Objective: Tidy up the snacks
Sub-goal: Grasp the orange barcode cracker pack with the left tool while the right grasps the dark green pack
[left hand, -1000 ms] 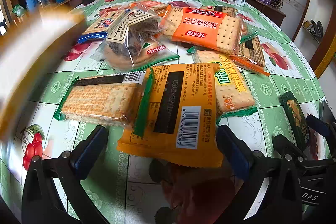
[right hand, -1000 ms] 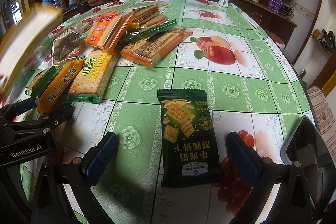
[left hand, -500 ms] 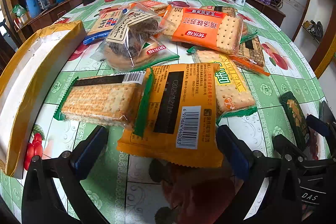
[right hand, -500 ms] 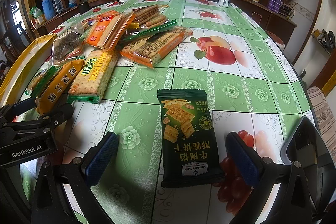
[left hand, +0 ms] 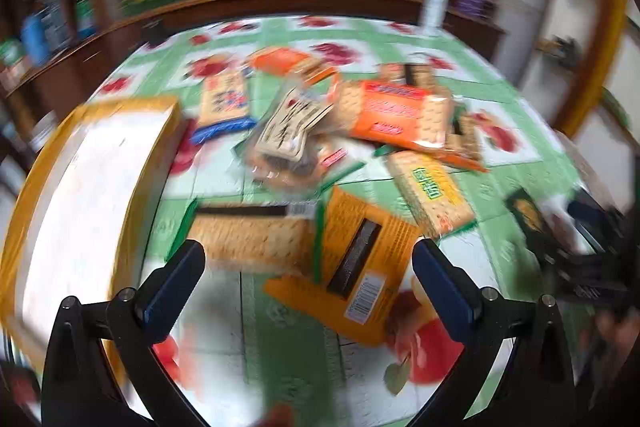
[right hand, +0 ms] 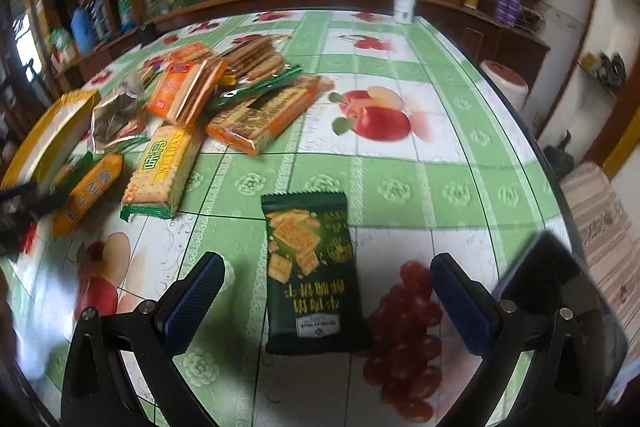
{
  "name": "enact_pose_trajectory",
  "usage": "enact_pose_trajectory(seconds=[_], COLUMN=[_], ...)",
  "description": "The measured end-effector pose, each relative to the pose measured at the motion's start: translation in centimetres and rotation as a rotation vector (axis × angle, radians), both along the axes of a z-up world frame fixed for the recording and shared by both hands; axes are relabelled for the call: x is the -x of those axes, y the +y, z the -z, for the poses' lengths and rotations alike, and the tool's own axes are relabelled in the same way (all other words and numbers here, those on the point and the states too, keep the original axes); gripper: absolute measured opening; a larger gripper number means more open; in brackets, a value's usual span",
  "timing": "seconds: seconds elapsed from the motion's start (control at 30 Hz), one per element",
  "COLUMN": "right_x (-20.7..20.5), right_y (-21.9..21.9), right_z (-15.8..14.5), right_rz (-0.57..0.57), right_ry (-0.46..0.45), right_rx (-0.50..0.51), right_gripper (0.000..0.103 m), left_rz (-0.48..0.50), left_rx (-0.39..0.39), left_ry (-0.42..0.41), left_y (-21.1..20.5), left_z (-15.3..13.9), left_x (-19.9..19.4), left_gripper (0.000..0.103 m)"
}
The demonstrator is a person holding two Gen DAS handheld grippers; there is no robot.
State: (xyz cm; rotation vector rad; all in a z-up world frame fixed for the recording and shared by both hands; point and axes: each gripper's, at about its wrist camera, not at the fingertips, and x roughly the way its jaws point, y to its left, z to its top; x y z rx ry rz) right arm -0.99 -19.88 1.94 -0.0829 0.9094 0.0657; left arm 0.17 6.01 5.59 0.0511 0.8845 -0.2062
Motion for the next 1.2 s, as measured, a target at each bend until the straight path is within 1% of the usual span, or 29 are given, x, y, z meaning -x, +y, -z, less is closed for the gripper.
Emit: enact_pose_trajectory(seconds=[0.03, 0.07, 0.1, 0.17, 0.23, 0.27, 0.3, 0.37, 0.4, 0.43, 0.47, 0.53, 0.6, 0.67, 0.73, 0.77, 0.8, 0.87, 0.9, 0.93, 0.97, 1.0, 1.03, 1.07, 1.1, 1.13, 1.17, 1.2], right_x=[-0.2, -0.5, -0.7, -1.0, -1.2, -1.3, -1.3, -1.4, -1.3, -1.3, -1.3, -1.3, -1.3, -1.3, -1.3, -1.3, -1.4, -1.4, -1.4, -1.3, -1.2, -1.2, -1.1, -1.1, -1.1, -1.1, -1.1, -1.1], right_y=[0.4, 0.8, 1.0, 1.4, 1.5, 1.6, 1.6, 1.5, 1.6, 1.5, 1.5, 1.5, 1.5, 1.7, 1.8, 1.9, 1.9, 1.9, 1.9, 1.8, 1.8, 1.7, 1.7, 1.6, 1.5, 1.4, 1.4, 1.4], right_z=[0.1, 0.2, 0.4, 0.8, 1.2, 1.4, 1.5, 1.6, 1.6, 1.6, 1.6, 1.7, 1.8, 1.8, 1.8, 1.8, 1.7, 1.8, 1.8, 1.7, 1.6, 1.4, 1.3, 1.1, 0.9, 0.8, 0.8, 0.7], right_rz=[-0.014, -0.023, -0.023, -0.027, -0.03, -0.033, -0.035, -0.035, -0.038, -0.042, -0.044, -0.045, -0.045, -0.044, -0.048, -0.049, -0.049, -0.05, -0.051, -0.052, -0.048, -0.047, -0.045, -0.042, -0.04, -0.035, -0.037, -0.037], right_ry=[0.005, 0.012, 0.016, 0.022, 0.036, 0.043, 0.042, 0.046, 0.046, 0.049, 0.052, 0.054, 0.054, 0.051, 0.048, 0.047, 0.047, 0.042, 0.04, 0.035, 0.027, 0.02, 0.014, 0.009, 0.007, 0.009, 0.011, 0.009], right_rx=[0.012, 0.024, 0.043, 0.063, 0.048, 0.043, 0.029, 0.019, 0.021, 0.017, 0.014, 0.004, -0.01, -0.012, -0.013, -0.013, -0.014, -0.015, -0.015, -0.018, -0.019, -0.021, -0.022, -0.02, -0.021, -0.02, -0.02, -0.021], right_gripper=[0.103, 0.103, 0.103, 0.103, 0.103, 0.103, 0.103, 0.103, 0.103, 0.103, 0.103, 0.103, 0.103, 0.103, 0.103, 0.103, 0.103, 0.103, 0.102, 0.102, 0.097, 0.09, 0.084, 0.07, 0.054, 0.049, 0.048, 0.047], left_rz=[0.014, 0.007, 0.014, 0.028, 0.043, 0.067, 0.08, 0.09, 0.084, 0.063, 0.043, 0.014, -0.007, -0.019, -0.053, -0.057, -0.055, -0.066, -0.069, -0.071, -0.075, -0.075, -0.071, -0.063, -0.057, -0.053, -0.045, -0.041], left_rx=[-0.017, -0.04, -0.047, -0.021, -0.011, -0.015, -0.029, -0.088, -0.113, -0.122, -0.109, -0.029, 0.023, 0.031, 0.005, 0.012, 0.054, 0.09, 0.098, 0.109, 0.145, 0.169, 0.187, 0.213, 0.228, 0.229, 0.225, 0.204], left_ry=[0.007, 0.007, 0.013, 0.033, 0.057, 0.069, 0.07, 0.036, 0.023, 0.019, 0.024, 0.067, 0.102, 0.141, 0.15, 0.16, 0.17, 0.184, 0.177, 0.17, 0.165, 0.152, 0.15, 0.15, 0.148, 0.144, 0.136, 0.126], left_y=[0.3, 0.7, 1.1, 0.8, 0.3, -0.5, -0.9, -1.4, -1.2, -0.7, 0.2, 2.1, 3.1, 3.1, 3.0, 2.9, 3.1, 3.4, 3.4, 3.5, 3.7, 4.0, 4.1, 4.2, 4.3, 4.2, 4.0, 3.7], left_z=[0.0, 0.1, 0.2, 0.5, 1.1, 1.4, 1.5, 1.1, 1.0, 1.0, 1.1, 1.5, 2.1, 3.0, 3.7, 4.0, 4.1, 4.5, 4.5, 4.5, 4.4, 4.3, 4.3, 4.2, 3.9, 3.7, 3.4, 3.2], left_x=[-0.1, -0.2, -0.3, -0.2, -0.2, -0.2, 0.1, 0.9, 1.0, 0.8, 0.3, -1.1, -2.0, -2.7, -3.0, -3.1, -3.1, -3.3, -3.2, -3.2, -3.0, -3.1, -3.2, -3.2, -3.3, -3.3, -3.3, -3.3], left_gripper=[0.103, 0.103, 0.103, 0.103, 0.103, 0.103, 0.103, 0.103, 0.103, 0.103, 0.103, 0.103, 0.103, 0.103, 0.103, 0.103, 0.103, 0.103, 0.101, 0.096, 0.091, 0.076, 0.065, 0.057, 0.044, 0.033, 0.026, 0.015])
